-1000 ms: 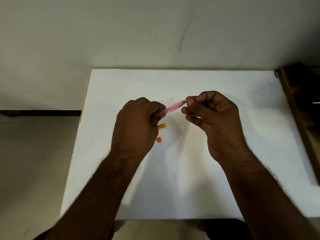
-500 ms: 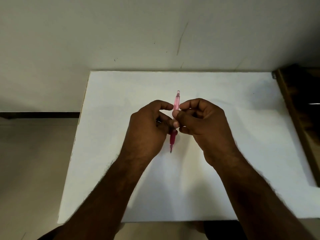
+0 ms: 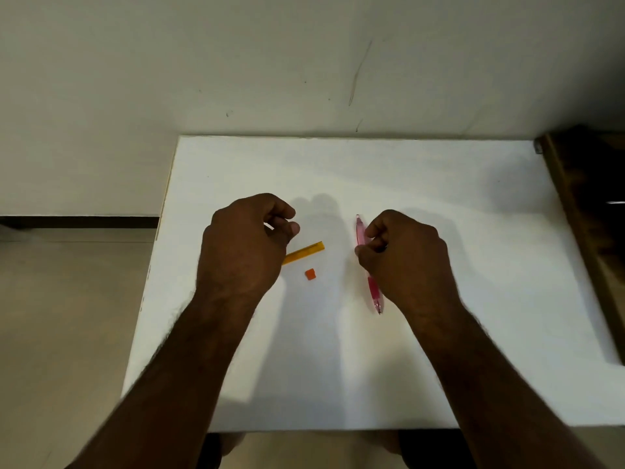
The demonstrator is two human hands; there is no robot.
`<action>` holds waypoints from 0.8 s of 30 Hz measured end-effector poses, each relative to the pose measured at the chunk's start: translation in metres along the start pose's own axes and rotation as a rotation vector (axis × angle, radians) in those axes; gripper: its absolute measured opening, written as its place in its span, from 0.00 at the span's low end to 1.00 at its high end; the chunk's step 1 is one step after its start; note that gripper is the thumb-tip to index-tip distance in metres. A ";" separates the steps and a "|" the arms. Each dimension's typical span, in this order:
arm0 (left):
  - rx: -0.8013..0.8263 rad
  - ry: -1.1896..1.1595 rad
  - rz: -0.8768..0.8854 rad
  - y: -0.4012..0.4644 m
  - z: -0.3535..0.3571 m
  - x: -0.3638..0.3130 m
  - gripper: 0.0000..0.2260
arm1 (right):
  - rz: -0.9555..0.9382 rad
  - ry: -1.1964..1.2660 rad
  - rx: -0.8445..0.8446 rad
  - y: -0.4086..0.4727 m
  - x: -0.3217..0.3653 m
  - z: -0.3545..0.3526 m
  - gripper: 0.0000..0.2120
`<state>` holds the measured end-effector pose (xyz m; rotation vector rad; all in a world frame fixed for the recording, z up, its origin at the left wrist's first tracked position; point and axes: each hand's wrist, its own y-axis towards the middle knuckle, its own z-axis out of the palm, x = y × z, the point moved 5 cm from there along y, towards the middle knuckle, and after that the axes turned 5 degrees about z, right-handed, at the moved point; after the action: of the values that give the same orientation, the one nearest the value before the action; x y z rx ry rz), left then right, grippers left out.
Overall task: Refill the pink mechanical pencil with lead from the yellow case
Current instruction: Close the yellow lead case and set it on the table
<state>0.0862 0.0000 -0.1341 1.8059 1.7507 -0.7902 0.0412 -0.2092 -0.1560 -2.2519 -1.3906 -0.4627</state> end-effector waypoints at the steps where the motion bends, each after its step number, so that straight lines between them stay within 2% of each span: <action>1: 0.007 0.009 -0.005 0.000 0.001 0.001 0.03 | -0.019 -0.023 -0.001 -0.001 0.001 0.000 0.07; 4: 0.023 0.025 -0.022 0.001 0.002 0.005 0.03 | -0.087 -0.104 -0.022 -0.005 0.007 -0.002 0.11; 7: 0.029 0.041 -0.018 0.003 0.004 0.007 0.03 | -0.179 -0.083 -0.046 -0.013 0.020 -0.002 0.11; 12: 0.047 0.089 0.006 0.004 0.007 0.008 0.03 | -0.311 -0.099 0.077 -0.037 0.041 0.025 0.12; 16: 0.058 0.106 0.018 0.004 0.010 0.009 0.04 | -0.369 -0.145 0.101 -0.044 0.044 0.041 0.09; 21: 0.077 0.148 0.024 0.002 0.013 0.009 0.04 | -0.363 -0.091 0.079 -0.040 0.043 0.038 0.05; 24: 0.097 0.190 0.045 0.000 0.015 0.007 0.06 | -0.244 0.051 0.084 -0.031 0.037 0.026 0.03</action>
<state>0.0853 -0.0056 -0.1502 2.0363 1.8086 -0.7167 0.0301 -0.1558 -0.1530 -1.9996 -1.6357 -0.5266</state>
